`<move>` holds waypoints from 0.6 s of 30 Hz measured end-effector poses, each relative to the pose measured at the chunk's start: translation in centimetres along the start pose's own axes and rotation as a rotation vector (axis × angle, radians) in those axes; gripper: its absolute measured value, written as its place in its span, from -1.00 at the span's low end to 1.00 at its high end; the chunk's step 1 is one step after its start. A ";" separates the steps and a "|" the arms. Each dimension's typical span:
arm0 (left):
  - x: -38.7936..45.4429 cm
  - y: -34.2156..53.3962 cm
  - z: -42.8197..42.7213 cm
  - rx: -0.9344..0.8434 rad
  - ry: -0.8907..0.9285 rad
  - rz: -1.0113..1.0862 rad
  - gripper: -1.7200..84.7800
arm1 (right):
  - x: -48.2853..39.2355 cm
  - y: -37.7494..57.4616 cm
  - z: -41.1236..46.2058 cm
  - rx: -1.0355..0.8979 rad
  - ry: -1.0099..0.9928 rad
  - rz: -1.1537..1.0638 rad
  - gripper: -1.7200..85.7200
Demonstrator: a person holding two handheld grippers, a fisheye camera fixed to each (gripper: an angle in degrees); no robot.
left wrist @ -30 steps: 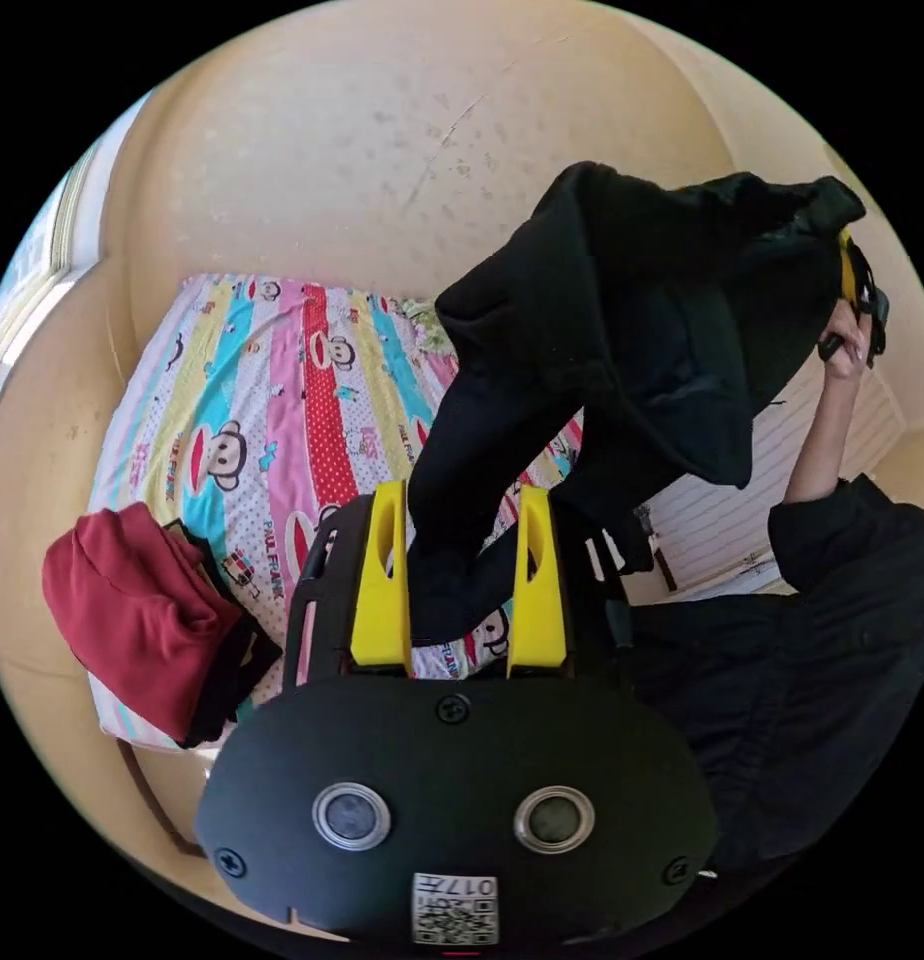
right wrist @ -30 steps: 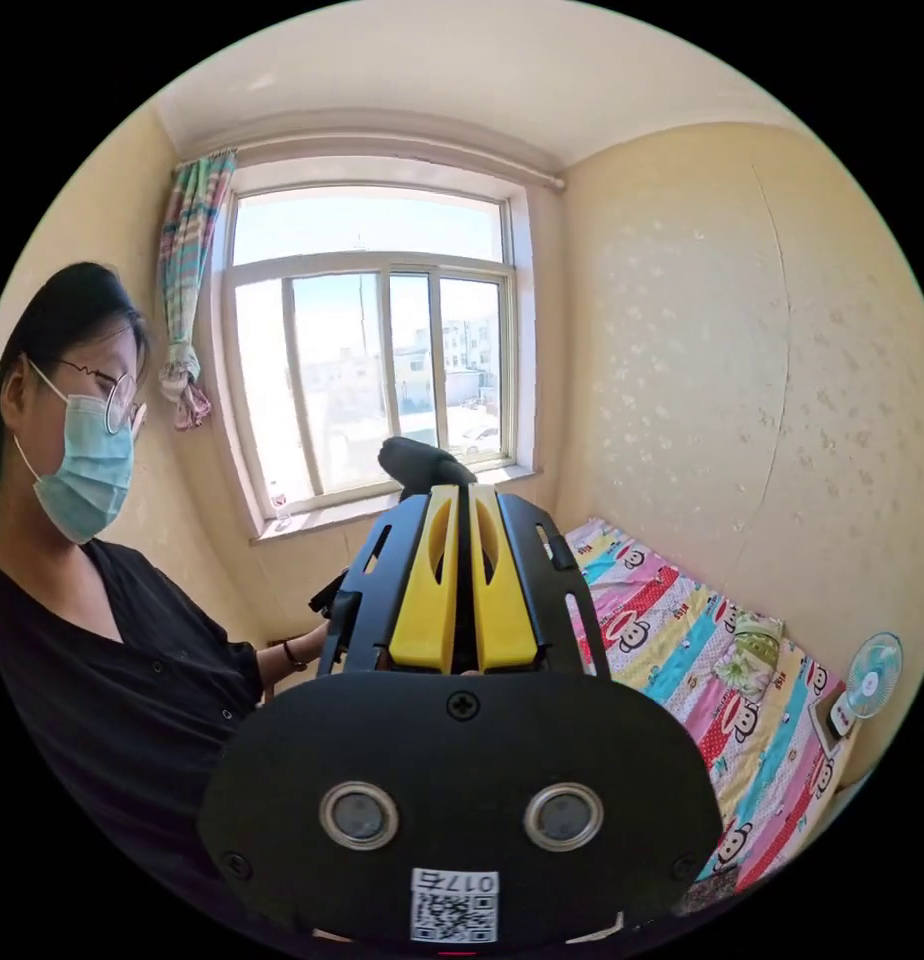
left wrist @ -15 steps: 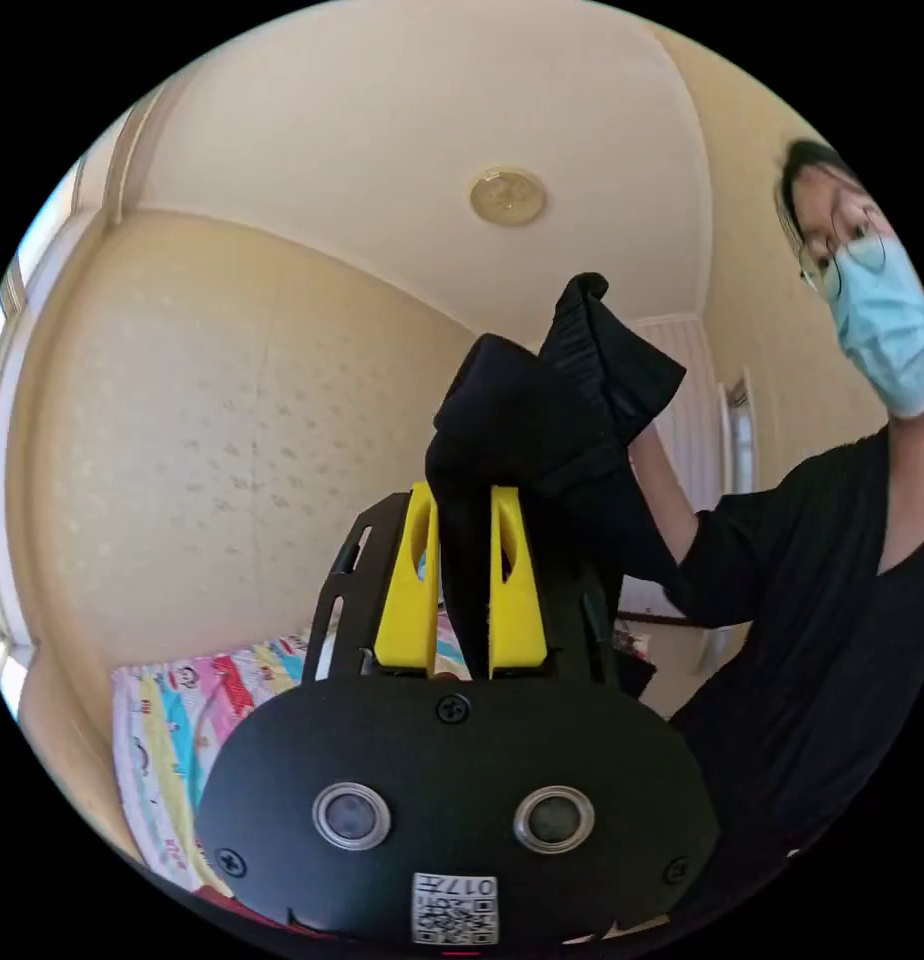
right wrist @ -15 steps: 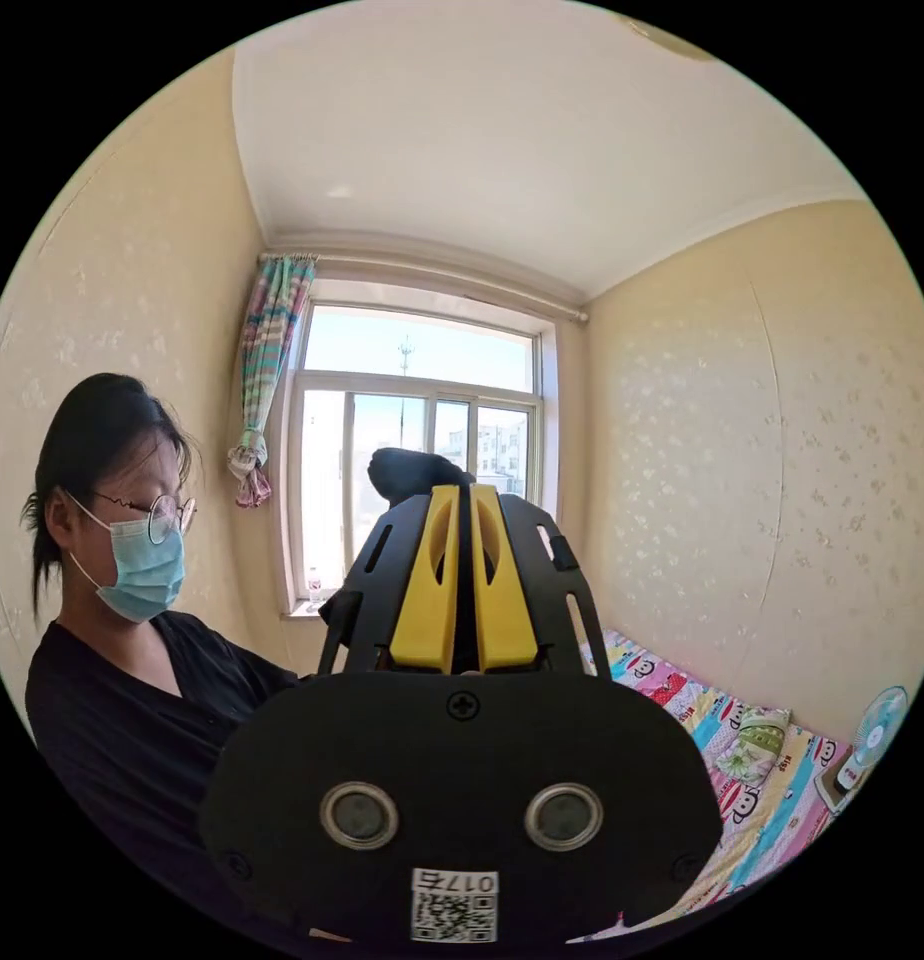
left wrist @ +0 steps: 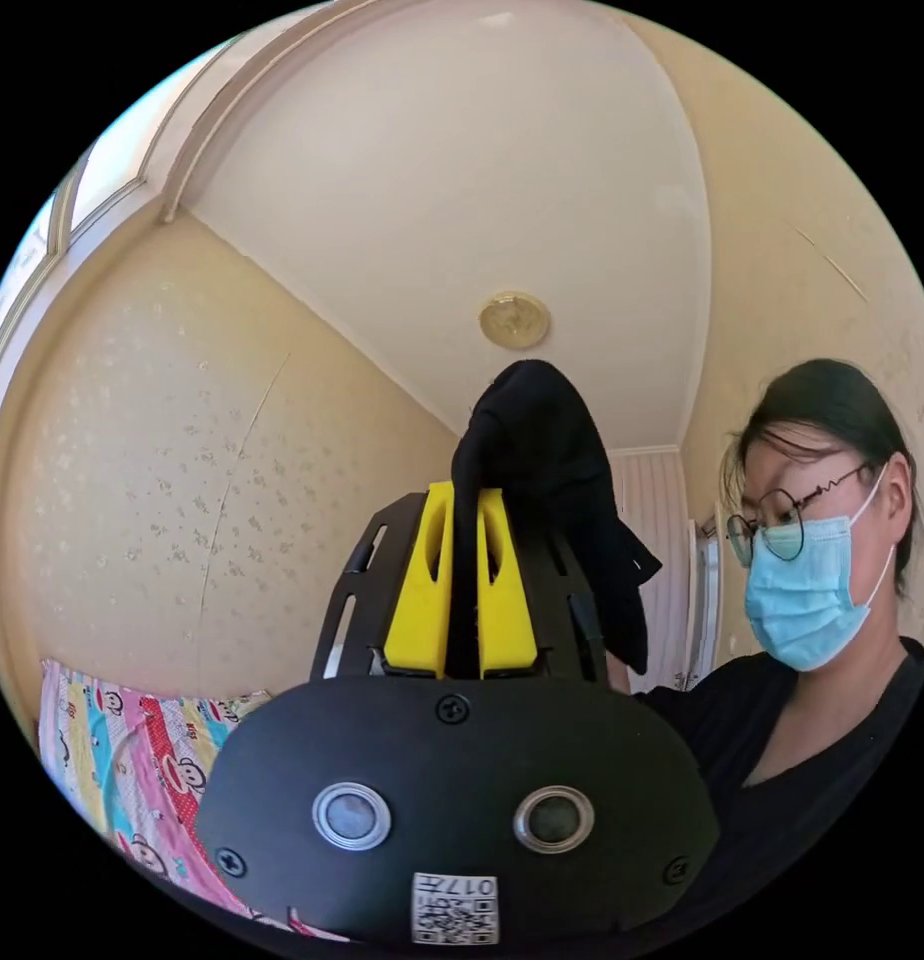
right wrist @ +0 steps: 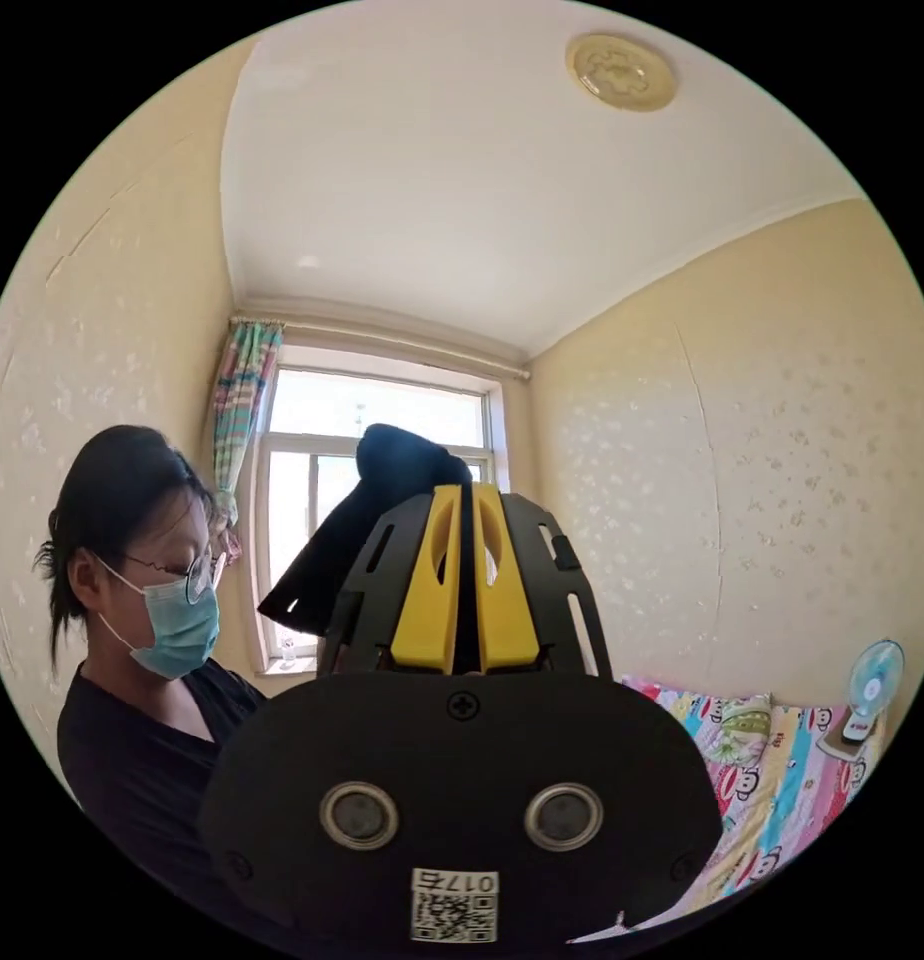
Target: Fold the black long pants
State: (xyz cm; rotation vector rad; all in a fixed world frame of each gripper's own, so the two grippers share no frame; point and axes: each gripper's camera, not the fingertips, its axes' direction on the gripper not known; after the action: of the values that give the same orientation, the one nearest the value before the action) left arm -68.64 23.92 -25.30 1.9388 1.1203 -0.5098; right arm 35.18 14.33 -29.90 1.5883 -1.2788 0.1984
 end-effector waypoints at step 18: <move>-61.1 57.5 14.6 -1.316 -0.670 -0.915 -0.66 | 57.5 44.1 26.6 -0.920 0.671 0.648 -0.82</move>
State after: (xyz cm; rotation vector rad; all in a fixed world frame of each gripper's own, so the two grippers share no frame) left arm -50.78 -35.09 33.50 0.0469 1.2924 -0.5769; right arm 12.45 -37.23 22.87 0.2468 -1.0489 0.4252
